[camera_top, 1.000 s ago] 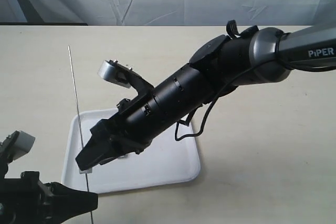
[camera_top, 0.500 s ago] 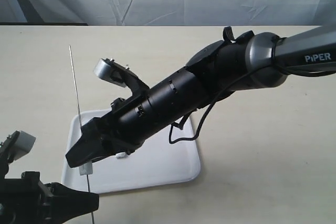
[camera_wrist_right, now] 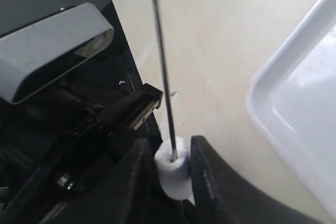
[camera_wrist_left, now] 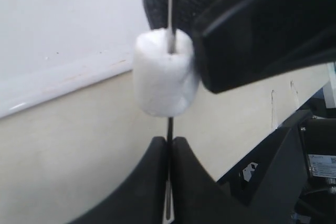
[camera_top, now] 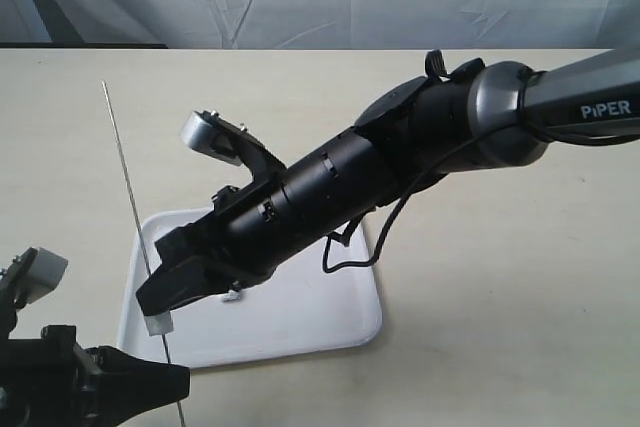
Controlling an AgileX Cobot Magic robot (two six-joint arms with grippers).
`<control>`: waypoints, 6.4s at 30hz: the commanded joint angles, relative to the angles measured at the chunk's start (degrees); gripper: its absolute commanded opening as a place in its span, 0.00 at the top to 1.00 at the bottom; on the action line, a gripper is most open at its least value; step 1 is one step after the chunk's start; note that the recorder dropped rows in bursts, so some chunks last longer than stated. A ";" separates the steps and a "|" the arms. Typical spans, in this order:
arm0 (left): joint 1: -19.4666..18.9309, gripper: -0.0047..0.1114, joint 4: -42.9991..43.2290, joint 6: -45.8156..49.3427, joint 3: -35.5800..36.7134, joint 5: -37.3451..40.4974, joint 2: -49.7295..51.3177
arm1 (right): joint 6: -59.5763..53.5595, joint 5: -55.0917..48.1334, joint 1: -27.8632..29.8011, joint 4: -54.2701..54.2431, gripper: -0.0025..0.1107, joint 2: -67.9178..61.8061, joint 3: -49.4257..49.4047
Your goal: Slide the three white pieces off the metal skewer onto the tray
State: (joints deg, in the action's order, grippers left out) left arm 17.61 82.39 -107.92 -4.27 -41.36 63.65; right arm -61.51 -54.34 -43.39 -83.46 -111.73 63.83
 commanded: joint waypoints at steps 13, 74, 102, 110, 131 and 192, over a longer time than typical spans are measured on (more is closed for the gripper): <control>0.26 0.96 -1.37 0.56 -0.38 -0.21 0.08 | -1.61 1.03 -0.07 -0.03 0.67 0.05 -3.38; 0.26 0.96 2.02 1.13 -0.38 -4.35 0.08 | -1.88 4.49 1.84 -2.94 0.82 0.18 3.55; 0.26 0.96 -4.60 1.71 -3.25 1.54 0.08 | 3.91 -1.41 -1.27 7.42 0.57 0.18 3.32; 0.26 0.96 -7.57 3.19 -3.25 2.34 0.08 | 5.13 -0.09 -1.27 9.01 0.57 0.18 3.32; 0.26 0.96 -8.39 3.84 -3.25 3.21 0.08 | 7.52 2.07 -1.27 10.07 0.98 0.18 3.32; 0.26 0.96 17.56 -8.84 -3.03 -8.14 0.08 | 1.40 13.27 12.82 -5.58 0.98 10.08 3.91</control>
State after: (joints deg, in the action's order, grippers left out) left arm 17.51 92.95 -115.49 -8.57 -46.79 63.65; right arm -58.15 -48.46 -33.20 -81.82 -104.07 66.91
